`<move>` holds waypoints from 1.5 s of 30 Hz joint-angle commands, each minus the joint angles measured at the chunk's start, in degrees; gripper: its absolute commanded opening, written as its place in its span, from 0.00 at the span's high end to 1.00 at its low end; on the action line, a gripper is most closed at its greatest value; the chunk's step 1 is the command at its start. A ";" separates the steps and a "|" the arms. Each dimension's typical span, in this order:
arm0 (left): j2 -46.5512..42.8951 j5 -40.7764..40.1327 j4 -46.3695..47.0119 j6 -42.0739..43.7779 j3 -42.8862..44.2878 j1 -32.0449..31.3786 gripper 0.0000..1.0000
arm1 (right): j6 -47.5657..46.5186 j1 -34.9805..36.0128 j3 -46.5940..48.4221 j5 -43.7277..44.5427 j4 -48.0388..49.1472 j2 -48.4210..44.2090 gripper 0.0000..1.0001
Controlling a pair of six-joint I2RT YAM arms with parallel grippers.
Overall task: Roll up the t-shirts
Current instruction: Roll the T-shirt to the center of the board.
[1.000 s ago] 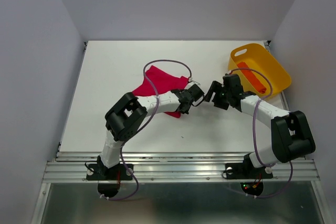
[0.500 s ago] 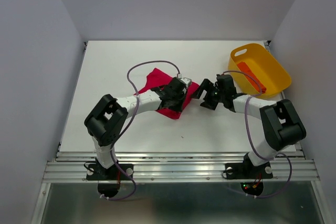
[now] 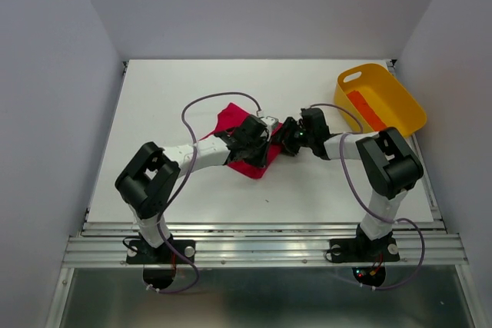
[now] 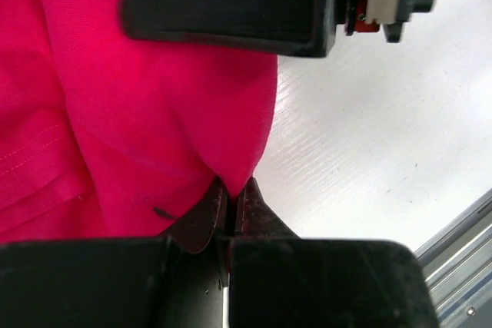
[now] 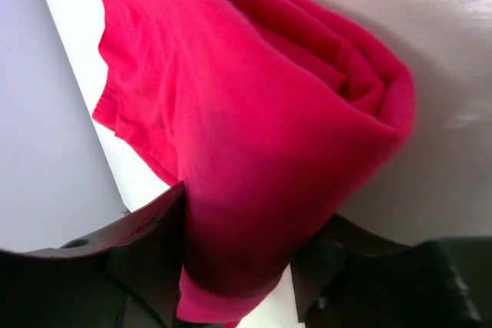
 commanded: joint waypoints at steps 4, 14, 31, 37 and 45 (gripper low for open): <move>-5.30 0.51 -0.61 2.58 -0.12 -0.04 0.59 | 2.64 0.51 1.48 0.34 4.01 1.40 0.87; -9.09 -15.47 -4.22 4.43 0.49 -4.60 0.08 | 2.64 1.56 0.34 1.75 1.20 -1.76 0.97; 0.84 -37.46 -5.90 6.54 5.33 -14.62 0.04 | 3.25 1.56 0.69 1.83 -0.73 -3.26 0.98; 4.09 -41.16 -5.46 6.36 5.68 -15.50 0.10 | 3.34 1.56 0.25 1.84 -0.73 -3.44 0.98; 7.26 -46.60 -6.59 5.66 7.17 -16.47 0.24 | 3.25 1.56 0.25 1.66 -0.73 -2.91 0.98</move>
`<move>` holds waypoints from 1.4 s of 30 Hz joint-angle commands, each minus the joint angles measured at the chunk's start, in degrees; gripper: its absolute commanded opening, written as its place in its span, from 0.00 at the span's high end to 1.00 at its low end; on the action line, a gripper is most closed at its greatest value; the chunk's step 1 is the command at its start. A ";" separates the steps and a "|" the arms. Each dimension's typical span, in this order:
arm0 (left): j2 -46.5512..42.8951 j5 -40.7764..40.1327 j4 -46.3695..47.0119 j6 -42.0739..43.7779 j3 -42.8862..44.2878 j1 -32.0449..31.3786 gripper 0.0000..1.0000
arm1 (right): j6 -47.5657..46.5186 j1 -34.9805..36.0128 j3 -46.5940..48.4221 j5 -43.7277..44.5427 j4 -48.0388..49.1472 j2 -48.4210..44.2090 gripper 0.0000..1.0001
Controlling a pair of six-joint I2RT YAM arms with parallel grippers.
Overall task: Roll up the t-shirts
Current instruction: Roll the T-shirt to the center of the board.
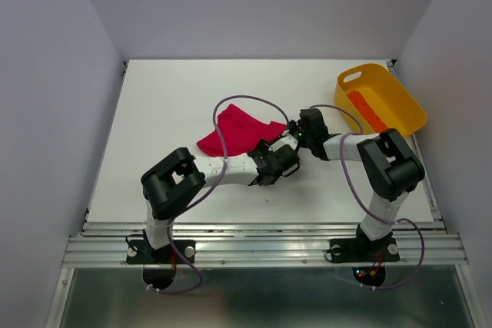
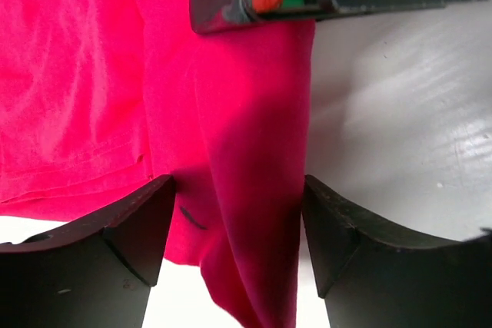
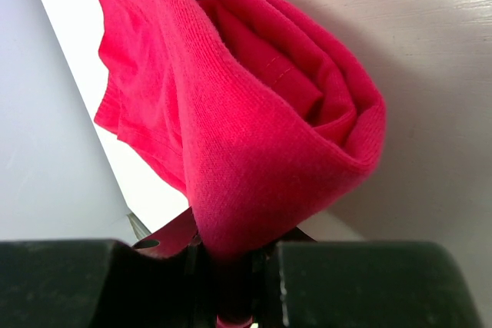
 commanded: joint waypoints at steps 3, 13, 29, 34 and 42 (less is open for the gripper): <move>0.64 -6.89 -0.67 -0.20 3.00 -0.69 0.31 | 0.54 0.41 0.01 -0.02 1.13 -2.30 0.98; 2.40 -8.05 -3.84 -0.29 6.16 -0.52 1.00 | -0.42 0.41 -0.87 0.06 0.07 -3.00 0.95; -12.54 37.19 5.83 -0.46 -3.94 15.03 1.00 | -4.29 -1.43 -0.35 9.89 -11.43 -15.56 0.09; -13.25 46.07 9.16 -2.57 -6.57 19.16 1.00 | -6.22 -2.58 0.97 14.56 -15.31 -20.75 0.07; -14.74 60.05 17.78 -10.91 -13.86 25.76 1.00 | -8.42 -3.64 2.91 17.29 -19.79 -23.66 0.07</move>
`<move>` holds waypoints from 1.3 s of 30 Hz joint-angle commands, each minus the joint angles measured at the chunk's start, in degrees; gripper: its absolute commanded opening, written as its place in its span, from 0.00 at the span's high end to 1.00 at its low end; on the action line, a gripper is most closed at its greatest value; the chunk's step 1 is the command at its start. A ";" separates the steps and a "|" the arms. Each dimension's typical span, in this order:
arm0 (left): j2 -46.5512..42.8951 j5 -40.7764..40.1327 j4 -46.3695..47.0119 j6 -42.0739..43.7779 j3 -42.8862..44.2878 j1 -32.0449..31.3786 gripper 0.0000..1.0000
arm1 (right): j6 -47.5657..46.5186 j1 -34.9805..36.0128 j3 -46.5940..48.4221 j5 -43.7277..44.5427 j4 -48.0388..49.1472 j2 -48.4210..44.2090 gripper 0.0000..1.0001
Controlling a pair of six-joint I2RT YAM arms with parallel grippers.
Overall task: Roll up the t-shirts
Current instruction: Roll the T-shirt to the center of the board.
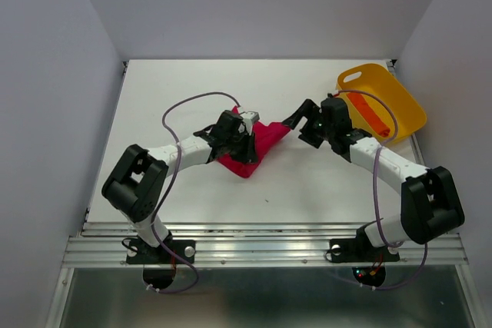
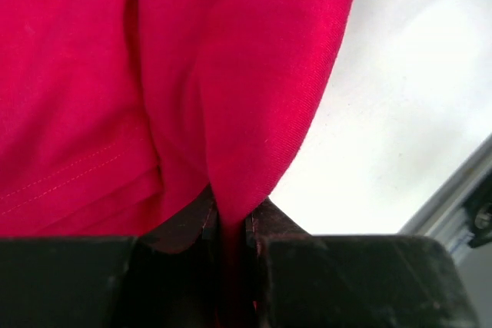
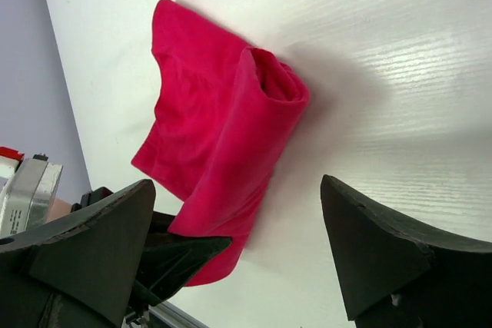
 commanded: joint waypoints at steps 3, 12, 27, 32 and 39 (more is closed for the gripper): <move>-3.86 13.74 9.95 -7.36 -5.27 4.35 1.00 | -2.19 -0.77 3.04 2.45 -2.15 -0.70 0.07; -2.55 19.28 17.42 -14.84 -11.33 8.39 1.00 | -4.65 -0.77 3.74 -1.94 -1.45 1.40 0.15; -2.10 18.94 17.34 -15.37 -12.22 9.63 1.00 | -4.48 8.10 6.37 -2.30 1.54 10.63 0.89; -2.36 18.15 15.76 -14.58 -11.96 9.81 1.00 | -4.22 9.24 9.72 -3.09 1.45 14.41 0.89; -2.89 15.52 10.58 -11.77 -9.41 9.90 0.85 | -3.95 9.25 14.29 -3.70 1.54 19.86 0.89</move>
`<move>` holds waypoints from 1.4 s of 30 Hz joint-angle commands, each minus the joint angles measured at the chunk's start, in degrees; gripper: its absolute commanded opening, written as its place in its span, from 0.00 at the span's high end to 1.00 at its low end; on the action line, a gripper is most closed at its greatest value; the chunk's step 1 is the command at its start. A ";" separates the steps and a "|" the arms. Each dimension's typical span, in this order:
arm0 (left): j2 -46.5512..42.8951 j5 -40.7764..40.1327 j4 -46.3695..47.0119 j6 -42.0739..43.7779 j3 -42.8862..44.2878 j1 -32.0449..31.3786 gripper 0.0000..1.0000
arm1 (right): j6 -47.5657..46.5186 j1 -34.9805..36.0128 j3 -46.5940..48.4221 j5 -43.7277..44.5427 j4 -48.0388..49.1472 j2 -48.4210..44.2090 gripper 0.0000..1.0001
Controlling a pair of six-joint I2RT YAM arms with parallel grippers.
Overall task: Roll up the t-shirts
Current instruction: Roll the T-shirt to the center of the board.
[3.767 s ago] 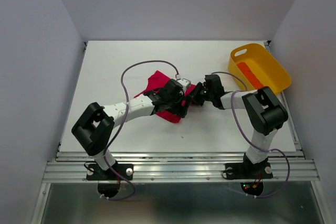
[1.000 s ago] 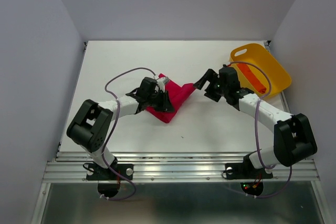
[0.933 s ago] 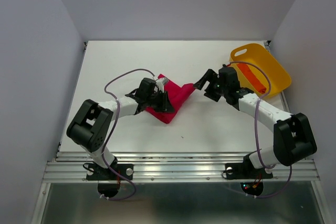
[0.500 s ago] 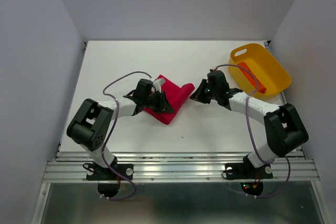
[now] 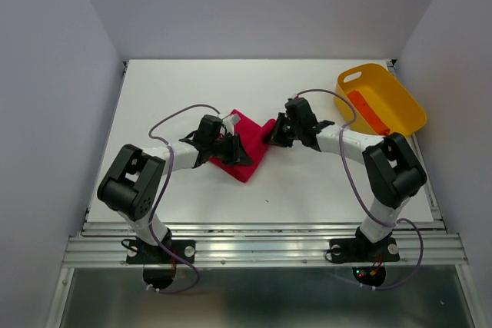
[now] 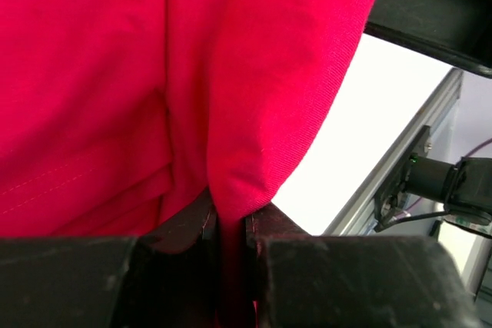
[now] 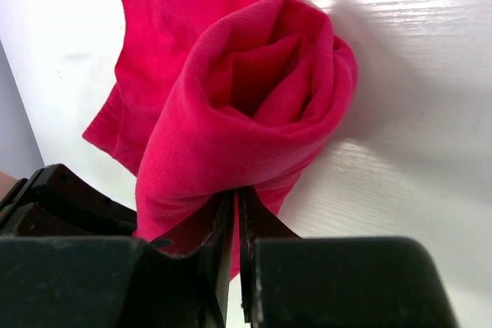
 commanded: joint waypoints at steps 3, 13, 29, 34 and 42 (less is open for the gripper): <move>-3.18 -3.68 -7.49 4.48 3.73 0.26 0.68 | 0.40 0.37 4.57 -0.45 2.74 2.84 0.89; -7.84 -10.45 -16.55 8.09 7.52 0.43 0.27 | -0.57 0.90 8.96 -0.88 2.65 6.45 0.89; -11.36 -9.41 -17.70 8.44 5.15 1.49 0.25 | -1.36 2.57 13.98 -0.71 0.37 9.79 0.89; -11.80 -13.88 -16.91 7.30 5.06 -0.09 0.21 | -0.83 2.57 12.22 0.34 0.37 8.82 0.89; -7.32 -18.97 -18.40 8.35 9.79 -4.48 0.22 | -0.48 2.57 11.08 0.69 0.45 8.21 0.89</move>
